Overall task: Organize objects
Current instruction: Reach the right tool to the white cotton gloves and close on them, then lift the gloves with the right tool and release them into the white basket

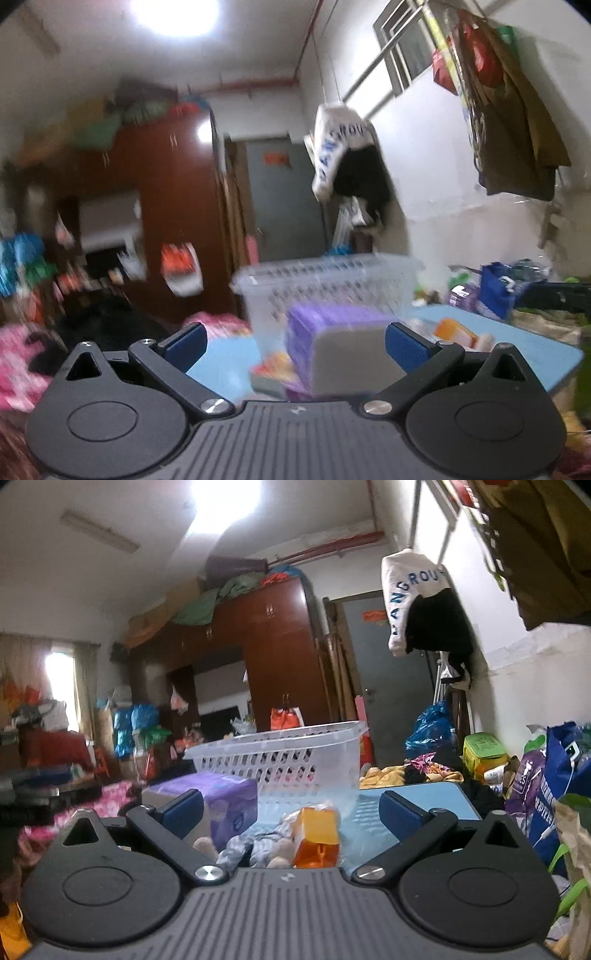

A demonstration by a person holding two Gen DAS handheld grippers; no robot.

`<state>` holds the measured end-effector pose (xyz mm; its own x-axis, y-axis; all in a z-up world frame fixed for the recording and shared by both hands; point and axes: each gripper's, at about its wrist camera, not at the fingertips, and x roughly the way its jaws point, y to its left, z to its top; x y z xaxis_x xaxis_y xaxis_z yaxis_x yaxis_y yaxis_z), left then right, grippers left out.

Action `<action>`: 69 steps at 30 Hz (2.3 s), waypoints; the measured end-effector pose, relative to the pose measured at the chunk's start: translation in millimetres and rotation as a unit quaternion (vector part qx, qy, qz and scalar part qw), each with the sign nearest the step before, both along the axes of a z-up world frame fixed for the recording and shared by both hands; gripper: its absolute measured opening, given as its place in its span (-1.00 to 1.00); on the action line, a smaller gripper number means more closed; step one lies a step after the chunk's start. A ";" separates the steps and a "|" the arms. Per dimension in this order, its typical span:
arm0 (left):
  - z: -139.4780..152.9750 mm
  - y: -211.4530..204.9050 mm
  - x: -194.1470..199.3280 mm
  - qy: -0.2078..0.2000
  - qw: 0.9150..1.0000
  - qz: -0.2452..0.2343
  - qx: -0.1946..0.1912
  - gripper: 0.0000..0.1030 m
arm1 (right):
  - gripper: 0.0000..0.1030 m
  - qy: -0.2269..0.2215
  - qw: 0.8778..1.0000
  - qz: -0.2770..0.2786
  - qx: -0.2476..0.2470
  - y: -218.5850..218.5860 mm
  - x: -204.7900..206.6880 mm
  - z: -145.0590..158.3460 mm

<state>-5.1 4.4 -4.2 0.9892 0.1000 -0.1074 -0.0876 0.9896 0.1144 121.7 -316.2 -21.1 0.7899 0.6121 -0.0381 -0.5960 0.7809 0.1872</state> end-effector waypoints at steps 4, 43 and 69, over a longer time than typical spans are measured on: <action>-6.8 -8.3 -0.1 -0.003 1.000 -0.026 -0.005 0.99 | 1.00 -0.017 1.000 -0.009 -0.023 -0.8 -5.3 -3.9; -58.0 -65.3 50.2 0.079 0.989 -0.125 -0.004 -0.60 | -0.70 0.035 0.993 0.071 -0.093 21.9 6.1 -28.9; 25.3 -61.5 37.3 -0.018 0.988 -0.152 0.000 -0.62 | -0.71 -0.050 0.992 0.085 -0.074 22.0 13.8 57.3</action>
<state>32.2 -57.1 21.0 0.9767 -0.2024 -0.0719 0.2098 0.9707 0.1172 135.5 -294.1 36.2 0.6800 0.7303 -0.0647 -0.7313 0.6819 0.0115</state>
